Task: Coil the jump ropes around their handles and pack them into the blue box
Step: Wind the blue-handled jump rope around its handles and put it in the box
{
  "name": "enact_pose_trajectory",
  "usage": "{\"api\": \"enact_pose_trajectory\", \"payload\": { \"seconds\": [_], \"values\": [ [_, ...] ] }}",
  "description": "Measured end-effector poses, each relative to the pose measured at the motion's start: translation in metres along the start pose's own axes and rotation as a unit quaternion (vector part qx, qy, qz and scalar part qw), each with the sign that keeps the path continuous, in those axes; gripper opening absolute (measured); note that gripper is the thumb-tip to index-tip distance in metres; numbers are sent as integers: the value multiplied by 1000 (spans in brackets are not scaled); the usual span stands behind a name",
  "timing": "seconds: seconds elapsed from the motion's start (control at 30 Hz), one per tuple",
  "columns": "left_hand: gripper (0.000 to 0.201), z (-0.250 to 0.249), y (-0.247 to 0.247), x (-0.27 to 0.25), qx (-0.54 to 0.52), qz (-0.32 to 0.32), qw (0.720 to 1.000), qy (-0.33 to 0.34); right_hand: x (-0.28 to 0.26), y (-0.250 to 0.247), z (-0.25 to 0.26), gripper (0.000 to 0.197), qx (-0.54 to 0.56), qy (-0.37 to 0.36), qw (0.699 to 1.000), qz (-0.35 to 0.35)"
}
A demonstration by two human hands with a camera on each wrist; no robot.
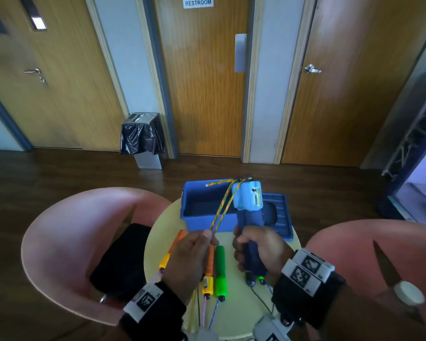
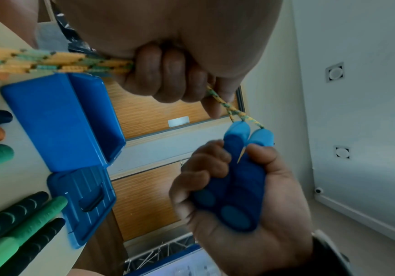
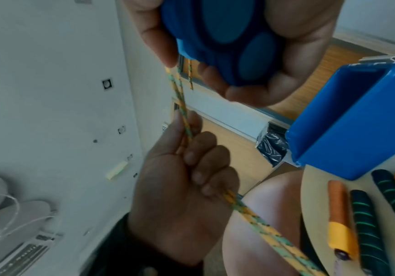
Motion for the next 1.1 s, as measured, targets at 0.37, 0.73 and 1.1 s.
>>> {"api": "enact_pose_trajectory", "payload": {
  "seconds": [0.37,0.73,1.1],
  "values": [
    [62,9,20,4,-18,151,986,-71,-44,-10,2,41,135,21,963,232],
    [37,-36,3,-13,301,199,930,66,1,-83,39,22,-346,-26,915,-206],
    [34,-70,10,-3,428,274,844,170,28,-80,39,40,-708,-23,628,-322]
  ]
}}
Point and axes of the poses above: each hand's wrist, its own x-axis towards the middle knuckle, its own y-axis out of the palm, z = x × y, the point moved 2 cm from there along x, towards the middle knuckle, and after that the axes turned 15 degrees about y, right-handed, at the moved point
